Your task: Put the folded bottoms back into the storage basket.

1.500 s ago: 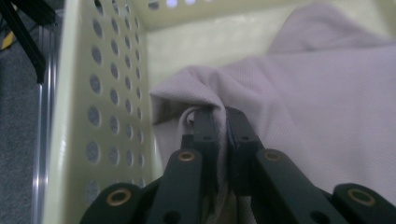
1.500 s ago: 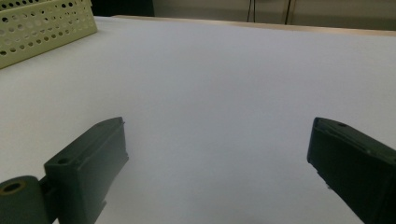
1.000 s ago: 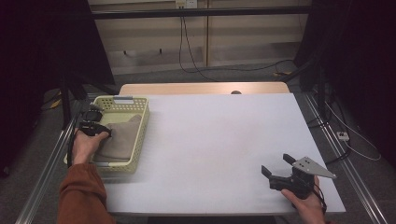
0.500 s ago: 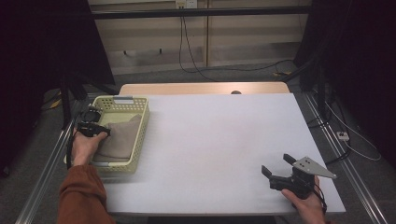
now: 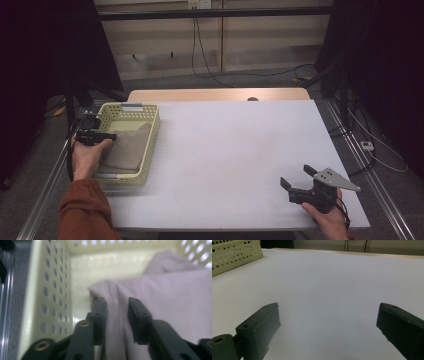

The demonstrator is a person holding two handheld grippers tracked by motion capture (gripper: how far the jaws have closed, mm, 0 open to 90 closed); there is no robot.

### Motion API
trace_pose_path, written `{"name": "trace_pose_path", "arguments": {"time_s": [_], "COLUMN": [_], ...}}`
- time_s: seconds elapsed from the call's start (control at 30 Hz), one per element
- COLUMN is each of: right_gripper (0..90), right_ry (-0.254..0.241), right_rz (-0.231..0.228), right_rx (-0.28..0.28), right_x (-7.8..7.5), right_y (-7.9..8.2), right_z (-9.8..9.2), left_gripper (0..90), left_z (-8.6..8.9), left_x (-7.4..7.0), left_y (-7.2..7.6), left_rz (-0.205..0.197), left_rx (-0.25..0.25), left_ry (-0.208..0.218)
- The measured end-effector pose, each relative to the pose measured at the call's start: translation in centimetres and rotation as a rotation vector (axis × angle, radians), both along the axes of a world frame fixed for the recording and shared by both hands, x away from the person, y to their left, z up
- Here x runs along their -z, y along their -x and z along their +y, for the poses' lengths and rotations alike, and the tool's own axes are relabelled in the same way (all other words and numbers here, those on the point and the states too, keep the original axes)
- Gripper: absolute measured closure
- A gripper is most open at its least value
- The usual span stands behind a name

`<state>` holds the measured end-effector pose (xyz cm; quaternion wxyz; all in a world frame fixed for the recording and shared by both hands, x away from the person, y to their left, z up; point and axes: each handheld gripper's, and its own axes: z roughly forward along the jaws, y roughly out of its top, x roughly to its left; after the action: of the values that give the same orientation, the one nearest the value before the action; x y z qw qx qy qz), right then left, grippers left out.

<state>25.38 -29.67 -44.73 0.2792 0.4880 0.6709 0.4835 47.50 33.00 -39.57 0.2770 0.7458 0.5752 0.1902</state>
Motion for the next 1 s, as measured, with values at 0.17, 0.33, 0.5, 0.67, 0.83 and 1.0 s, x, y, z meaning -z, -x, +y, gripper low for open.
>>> {"name": "trace_pose_path", "arguments": {"time_s": [0.17, 0.33, 0.5, 0.67, 0.83, 1.0], "right_gripper": [4.5, 4.5, 4.5, 4.5, 4.5, 4.5], "right_ry": [0.001, 0.001, -0.001, -0.004, -0.002, -0.006], "right_rz": [0.001, 0.002, 0.002, 0.005, 0.005, 0.008], "right_rx": [-0.001, -0.001, 0.0, -0.001, -0.003, 0.001], "right_x": [0.0, 0.0, 0.0, 0.0, 0.0, 0.1], "right_y": [0.0, 0.0, 0.0, 0.0, 0.0, 0.0], "right_z": [0.0, 0.0, 0.0, 0.0, 0.1, -0.1], "left_gripper": [62.1, 76.3, 90.0, 90.0, 90.0, 90.0], "left_z": [-1.0, -3.1, -4.1, -4.1, -4.7, -4.9], "left_x": [-0.6, 0.3, 1.7, 2.2, 2.7, 3.1], "left_y": [0.4, -0.3, -0.9, -1.4, -2.4, -3.0], "left_rz": [-0.072, 0.016, 0.159, 0.233, 0.177, 0.127], "left_rx": [0.081, 0.155, 0.203, 0.177, 0.148, 0.14], "left_ry": [0.004, -0.026, -0.045, -0.035, -0.04, -0.031]}}
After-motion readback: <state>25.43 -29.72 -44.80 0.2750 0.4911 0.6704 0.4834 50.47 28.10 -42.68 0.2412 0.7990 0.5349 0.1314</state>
